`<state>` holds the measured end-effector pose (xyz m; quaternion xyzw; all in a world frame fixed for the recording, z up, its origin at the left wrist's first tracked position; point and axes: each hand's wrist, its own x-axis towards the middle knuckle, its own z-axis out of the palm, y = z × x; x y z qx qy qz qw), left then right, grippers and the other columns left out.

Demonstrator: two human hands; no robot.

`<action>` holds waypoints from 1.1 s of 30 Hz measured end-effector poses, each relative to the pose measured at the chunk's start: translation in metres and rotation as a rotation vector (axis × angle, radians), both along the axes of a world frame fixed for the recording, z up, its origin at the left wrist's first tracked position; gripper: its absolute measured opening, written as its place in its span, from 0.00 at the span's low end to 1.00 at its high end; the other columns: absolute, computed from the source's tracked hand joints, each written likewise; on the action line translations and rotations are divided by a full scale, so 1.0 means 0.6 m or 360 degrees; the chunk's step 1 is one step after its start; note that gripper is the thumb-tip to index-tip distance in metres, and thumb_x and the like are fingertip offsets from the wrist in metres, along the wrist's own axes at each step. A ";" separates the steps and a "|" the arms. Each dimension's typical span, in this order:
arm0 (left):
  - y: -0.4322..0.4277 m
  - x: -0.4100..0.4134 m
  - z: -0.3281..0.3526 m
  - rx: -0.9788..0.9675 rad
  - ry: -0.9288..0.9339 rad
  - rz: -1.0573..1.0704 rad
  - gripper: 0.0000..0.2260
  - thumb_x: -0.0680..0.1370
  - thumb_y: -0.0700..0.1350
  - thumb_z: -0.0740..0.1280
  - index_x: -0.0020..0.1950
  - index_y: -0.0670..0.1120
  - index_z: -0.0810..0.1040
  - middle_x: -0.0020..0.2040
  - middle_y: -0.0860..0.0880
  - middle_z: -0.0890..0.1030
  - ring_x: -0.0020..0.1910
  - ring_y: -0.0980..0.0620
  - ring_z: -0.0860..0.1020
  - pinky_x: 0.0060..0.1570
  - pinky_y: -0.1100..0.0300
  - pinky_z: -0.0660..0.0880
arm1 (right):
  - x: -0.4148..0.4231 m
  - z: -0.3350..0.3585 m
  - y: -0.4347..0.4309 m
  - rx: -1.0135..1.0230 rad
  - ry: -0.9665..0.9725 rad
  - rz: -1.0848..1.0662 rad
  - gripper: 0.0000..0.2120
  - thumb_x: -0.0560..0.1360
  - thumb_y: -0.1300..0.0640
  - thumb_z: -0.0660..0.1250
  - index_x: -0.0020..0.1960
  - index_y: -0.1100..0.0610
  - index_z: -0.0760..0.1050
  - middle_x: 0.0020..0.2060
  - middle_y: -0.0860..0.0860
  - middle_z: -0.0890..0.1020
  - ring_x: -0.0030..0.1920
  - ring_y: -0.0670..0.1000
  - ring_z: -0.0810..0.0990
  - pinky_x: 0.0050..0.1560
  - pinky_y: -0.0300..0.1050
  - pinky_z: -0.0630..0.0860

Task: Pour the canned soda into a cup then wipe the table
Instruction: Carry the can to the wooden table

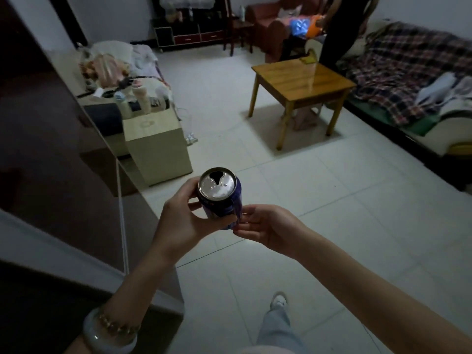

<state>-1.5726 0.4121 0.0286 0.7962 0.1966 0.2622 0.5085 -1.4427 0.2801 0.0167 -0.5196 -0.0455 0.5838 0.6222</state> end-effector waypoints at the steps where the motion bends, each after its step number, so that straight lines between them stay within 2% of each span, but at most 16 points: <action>1: -0.006 0.019 -0.002 -0.0008 0.0005 -0.0031 0.32 0.55 0.56 0.78 0.57 0.58 0.75 0.53 0.62 0.80 0.54 0.59 0.78 0.51 0.57 0.78 | 0.013 -0.003 -0.009 -0.0018 -0.0005 -0.0058 0.16 0.74 0.70 0.51 0.54 0.69 0.76 0.42 0.61 0.82 0.42 0.54 0.82 0.50 0.43 0.80; 4: -0.025 0.081 -0.007 -0.0020 0.0017 -0.0117 0.30 0.55 0.57 0.78 0.56 0.60 0.75 0.52 0.62 0.80 0.53 0.59 0.78 0.52 0.57 0.78 | 0.061 -0.014 -0.040 -0.0061 0.0007 -0.0232 0.15 0.74 0.69 0.54 0.55 0.71 0.76 0.47 0.63 0.79 0.47 0.57 0.80 0.55 0.46 0.78; 7: -0.046 0.151 -0.012 -0.0048 0.0033 -0.0210 0.30 0.55 0.57 0.78 0.56 0.60 0.75 0.53 0.61 0.80 0.54 0.59 0.77 0.53 0.59 0.77 | 0.118 -0.024 -0.067 -0.0108 0.0064 -0.0350 0.17 0.74 0.70 0.52 0.58 0.73 0.73 0.49 0.65 0.77 0.48 0.60 0.77 0.54 0.46 0.79; 10: -0.068 0.227 -0.017 -0.0058 0.0059 -0.0276 0.31 0.56 0.52 0.82 0.57 0.57 0.76 0.53 0.58 0.80 0.53 0.60 0.77 0.53 0.59 0.77 | 0.184 -0.035 -0.092 -0.0115 0.0098 -0.0436 0.20 0.71 0.72 0.51 0.59 0.75 0.72 0.49 0.67 0.75 0.34 0.53 0.80 0.56 0.48 0.77; 12: -0.083 0.280 -0.020 -0.0055 0.0073 -0.0308 0.30 0.57 0.48 0.82 0.56 0.57 0.76 0.53 0.58 0.80 0.53 0.60 0.77 0.53 0.59 0.77 | 0.231 -0.041 -0.111 -0.0106 0.0101 -0.0466 0.20 0.70 0.72 0.50 0.57 0.75 0.73 0.48 0.67 0.74 0.30 0.50 0.75 0.58 0.49 0.76; 15: -0.107 0.364 -0.020 -0.0075 0.0077 -0.0356 0.29 0.56 0.54 0.80 0.55 0.59 0.76 0.51 0.61 0.80 0.53 0.60 0.77 0.52 0.62 0.76 | 0.303 -0.040 -0.141 -0.0052 0.0117 -0.0507 0.21 0.69 0.73 0.50 0.57 0.77 0.71 0.45 0.65 0.73 0.22 0.46 0.68 0.63 0.52 0.73; 17: -0.124 0.419 -0.019 -0.0087 0.0079 -0.0377 0.29 0.55 0.57 0.78 0.55 0.60 0.76 0.51 0.61 0.80 0.53 0.60 0.78 0.52 0.62 0.76 | 0.351 -0.037 -0.158 -0.0026 0.0104 -0.0562 0.21 0.69 0.73 0.49 0.58 0.77 0.71 0.46 0.66 0.74 0.21 0.46 0.72 0.65 0.54 0.70; 19: -0.139 0.469 -0.021 -0.0100 0.0065 -0.0387 0.29 0.55 0.56 0.78 0.55 0.60 0.76 0.52 0.60 0.80 0.52 0.60 0.78 0.52 0.61 0.77 | 0.400 -0.037 -0.174 -0.0010 0.0053 -0.0593 0.20 0.70 0.73 0.48 0.55 0.75 0.73 0.44 0.64 0.76 0.24 0.46 0.77 0.64 0.53 0.71; 21: -0.152 0.517 -0.025 -0.0107 0.0058 -0.0394 0.30 0.55 0.56 0.79 0.55 0.58 0.76 0.51 0.60 0.80 0.52 0.59 0.78 0.52 0.59 0.77 | 0.446 -0.041 -0.187 -0.0027 -0.0065 -0.0577 0.19 0.69 0.72 0.49 0.50 0.71 0.77 0.42 0.63 0.79 0.34 0.50 0.80 0.58 0.50 0.74; 24: -0.166 0.583 -0.032 -0.0100 0.0070 -0.0420 0.30 0.56 0.54 0.79 0.57 0.56 0.76 0.52 0.59 0.80 0.52 0.59 0.78 0.53 0.59 0.77 | 0.507 -0.048 -0.205 -0.0092 -0.0203 -0.0599 0.18 0.69 0.71 0.51 0.47 0.67 0.79 0.42 0.61 0.81 0.44 0.54 0.79 0.55 0.47 0.77; 29: -0.173 0.701 -0.049 -0.0095 0.0120 -0.0483 0.31 0.58 0.46 0.82 0.58 0.53 0.77 0.52 0.57 0.80 0.51 0.59 0.78 0.52 0.60 0.77 | 0.612 -0.064 -0.217 -0.0092 -0.0235 -0.0633 0.19 0.70 0.71 0.52 0.48 0.66 0.80 0.42 0.59 0.83 0.43 0.53 0.80 0.55 0.47 0.76; 33: -0.171 0.807 -0.060 -0.0092 0.0139 -0.0543 0.31 0.59 0.45 0.82 0.59 0.51 0.76 0.53 0.57 0.80 0.51 0.61 0.77 0.51 0.66 0.75 | 0.709 -0.079 -0.216 -0.0119 -0.0228 -0.0700 0.18 0.71 0.70 0.52 0.46 0.65 0.81 0.42 0.59 0.82 0.43 0.53 0.80 0.55 0.48 0.76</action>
